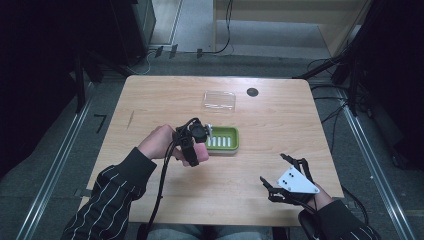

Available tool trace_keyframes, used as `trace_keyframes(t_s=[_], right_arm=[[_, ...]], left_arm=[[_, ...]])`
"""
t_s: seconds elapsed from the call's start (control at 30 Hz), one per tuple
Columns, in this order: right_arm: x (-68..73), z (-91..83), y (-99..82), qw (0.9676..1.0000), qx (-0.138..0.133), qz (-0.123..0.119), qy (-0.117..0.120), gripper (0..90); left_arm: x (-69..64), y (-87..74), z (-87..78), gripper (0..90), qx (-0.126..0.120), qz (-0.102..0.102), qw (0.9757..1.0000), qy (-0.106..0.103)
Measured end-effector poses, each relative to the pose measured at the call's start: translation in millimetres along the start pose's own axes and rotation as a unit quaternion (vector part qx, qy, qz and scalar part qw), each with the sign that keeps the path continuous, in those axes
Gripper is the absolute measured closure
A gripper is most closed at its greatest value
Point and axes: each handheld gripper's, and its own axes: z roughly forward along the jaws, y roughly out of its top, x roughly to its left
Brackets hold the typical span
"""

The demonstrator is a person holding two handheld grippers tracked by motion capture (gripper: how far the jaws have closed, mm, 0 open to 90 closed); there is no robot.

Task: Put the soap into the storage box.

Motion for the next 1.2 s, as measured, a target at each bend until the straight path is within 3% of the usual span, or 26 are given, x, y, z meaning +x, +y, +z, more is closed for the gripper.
trace_keyframes(t_s=[1.2], right_arm=[[-0.6, -4.0, -2.7, 1.0000, 0.003, 0.004, -0.001, 13.3]], left_arm=[[16.6, 35.1, 5.0, 38.6, -0.005, 0.043, 0.9990, 0.005]])
